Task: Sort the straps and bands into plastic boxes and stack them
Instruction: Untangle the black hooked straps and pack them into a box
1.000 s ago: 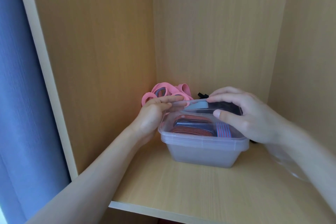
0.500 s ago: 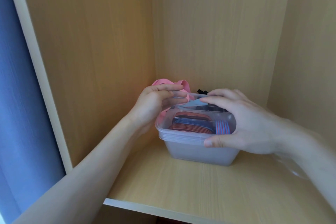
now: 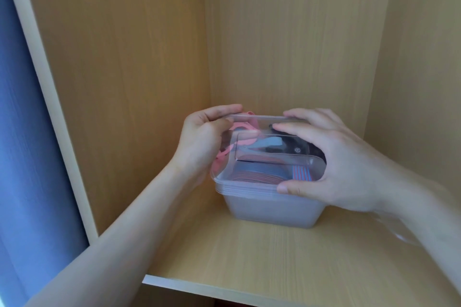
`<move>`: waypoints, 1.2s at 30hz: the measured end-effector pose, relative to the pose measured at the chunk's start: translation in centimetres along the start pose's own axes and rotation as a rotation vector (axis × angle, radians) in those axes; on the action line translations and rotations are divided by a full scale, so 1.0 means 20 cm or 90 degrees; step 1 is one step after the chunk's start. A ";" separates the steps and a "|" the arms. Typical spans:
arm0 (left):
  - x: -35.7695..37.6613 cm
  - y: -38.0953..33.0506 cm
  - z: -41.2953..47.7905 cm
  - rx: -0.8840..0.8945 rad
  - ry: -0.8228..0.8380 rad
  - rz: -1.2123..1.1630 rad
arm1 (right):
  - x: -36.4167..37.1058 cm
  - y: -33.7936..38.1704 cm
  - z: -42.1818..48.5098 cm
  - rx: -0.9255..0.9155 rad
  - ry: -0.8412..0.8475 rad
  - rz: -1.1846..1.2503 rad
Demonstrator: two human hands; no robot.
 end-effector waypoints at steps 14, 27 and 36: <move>0.08 -0.01 -0.01 -0.082 -0.015 0.024 | 0.09 -0.13 0.00 0.123 0.016 0.270; 0.00 0.18 0.04 -0.161 0.068 0.272 | 0.23 -0.17 0.05 0.213 0.157 0.405; -0.02 0.18 0.04 -0.149 0.151 0.329 | 0.23 -0.16 0.04 0.256 0.195 0.454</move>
Point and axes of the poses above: each hand's wrist, its own z-axis towards the middle knuckle, its own x-axis out of the palm, y = z × x, the point moved 1 cm from there along z, towards the middle knuckle, and after that the axes turned 11 degrees about x, right-handed, at the moved point
